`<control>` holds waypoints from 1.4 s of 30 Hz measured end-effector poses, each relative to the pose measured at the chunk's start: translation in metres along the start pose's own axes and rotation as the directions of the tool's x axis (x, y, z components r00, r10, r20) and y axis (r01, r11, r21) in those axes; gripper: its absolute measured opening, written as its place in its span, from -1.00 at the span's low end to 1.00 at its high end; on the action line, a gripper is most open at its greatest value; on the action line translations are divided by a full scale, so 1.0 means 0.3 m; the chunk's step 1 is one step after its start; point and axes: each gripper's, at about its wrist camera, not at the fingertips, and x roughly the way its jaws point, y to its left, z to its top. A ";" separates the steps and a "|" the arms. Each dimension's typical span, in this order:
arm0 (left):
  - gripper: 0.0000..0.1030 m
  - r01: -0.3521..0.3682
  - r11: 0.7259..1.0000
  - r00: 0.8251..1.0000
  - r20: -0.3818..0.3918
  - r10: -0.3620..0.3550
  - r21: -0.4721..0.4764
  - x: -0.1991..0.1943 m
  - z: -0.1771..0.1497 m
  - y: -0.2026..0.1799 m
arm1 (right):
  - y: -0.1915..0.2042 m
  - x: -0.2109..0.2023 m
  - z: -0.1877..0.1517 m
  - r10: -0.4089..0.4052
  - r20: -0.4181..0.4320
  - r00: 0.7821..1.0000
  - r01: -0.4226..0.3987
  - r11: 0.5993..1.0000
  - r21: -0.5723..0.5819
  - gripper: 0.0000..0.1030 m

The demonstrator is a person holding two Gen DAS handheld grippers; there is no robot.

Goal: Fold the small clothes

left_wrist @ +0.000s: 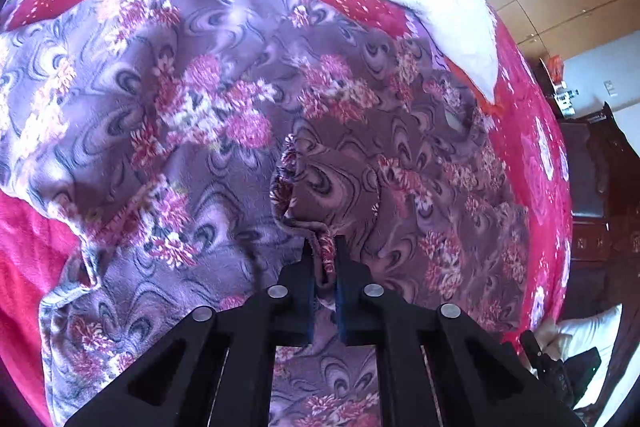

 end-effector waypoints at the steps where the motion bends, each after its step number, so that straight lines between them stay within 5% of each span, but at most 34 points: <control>1: -0.88 -0.005 1.000 0.999 0.039 0.004 0.006 -0.024 0.011 -0.002 | -0.011 0.009 0.029 -0.006 0.015 1.000 0.006 1.000 0.016 0.16; 6: -0.87 -0.072 0.995 0.987 0.145 0.061 0.067 -0.086 0.021 0.021 | -0.024 0.125 0.107 -0.007 0.002 1.000 0.007 0.998 0.056 0.07; 8: -0.83 -0.139 0.987 0.987 0.087 0.132 0.085 -0.023 0.012 0.048 | 0.012 0.190 0.097 0.013 -0.065 0.998 -0.013 1.000 0.008 -0.81; 9: -0.77 -0.178 0.978 0.983 0.058 0.173 0.108 0.014 -0.004 0.054 | 0.039 0.208 0.089 -0.027 -0.079 0.996 0.023 0.998 -0.052 -0.85; 14: -0.72 -0.192 0.958 0.980 0.094 0.176 0.211 -0.032 -0.036 0.030 | 0.130 0.173 0.055 -0.207 0.005 0.978 0.202 0.945 -0.257 -0.67; 16: -0.66 -0.101 0.978 0.986 0.151 0.074 0.181 -0.116 -0.042 0.019 | 0.158 0.103 0.045 -0.171 0.082 0.982 0.187 0.942 -0.280 -0.65; 18: -0.25 -0.064 0.985 0.979 0.202 0.031 0.160 -0.166 -0.051 0.016 | 0.177 0.078 0.031 -0.115 0.104 0.988 0.141 0.947 -0.288 -0.40; 20: -0.04 -0.100 0.979 0.980 0.185 0.067 0.178 -0.131 -0.056 -0.009 | 0.180 0.112 0.015 -0.118 0.075 0.990 0.135 0.947 -0.290 -0.27; 23: -0.02 -0.218 0.953 0.975 0.091 0.203 0.210 0.012 -0.051 -0.003 | 0.166 0.188 -0.015 -0.233 0.021 0.972 0.228 0.926 -0.302 -0.29; 25: 0.00 -0.210 0.955 0.975 0.118 0.188 0.209 0.015 -0.059 0.010 | 0.192 0.150 -0.020 -0.253 0.078 0.964 0.265 0.917 -0.298 -0.32; 28: -0.06 -0.131 0.976 0.990 0.071 0.121 0.172 -0.040 -0.063 0.051 | 0.260 0.069 -0.035 -0.164 0.164 0.973 0.206 0.936 -0.285 -0.27; 31: -0.06 -0.107 0.986 0.991 0.095 0.095 0.130 -0.151 -0.048 0.151 | 0.389 0.091 -0.073 -0.105 0.148 0.983 0.153 0.920 -0.362 -0.27; 37: -0.05 -0.127 0.990 0.974 0.184 0.135 -0.057 -0.469 0.008 0.515 | 0.631 0.327 -0.268 -0.074 -0.086 0.994 0.021 0.868 -0.497 -0.27; 40: 0.00 -0.124 0.963 0.957 0.226 0.180 -0.241 -0.623 0.030 0.751 | 0.695 0.435 -0.390 -0.081 -0.178 0.981 -0.023 0.857 -0.515 -0.26; 42: 0.01 -0.098 0.920 0.953 0.231 0.197 -0.380 -0.687 0.040 0.915 | 0.724 0.460 -0.462 -0.121 -0.121 0.985 0.034 0.830 -0.557 -0.13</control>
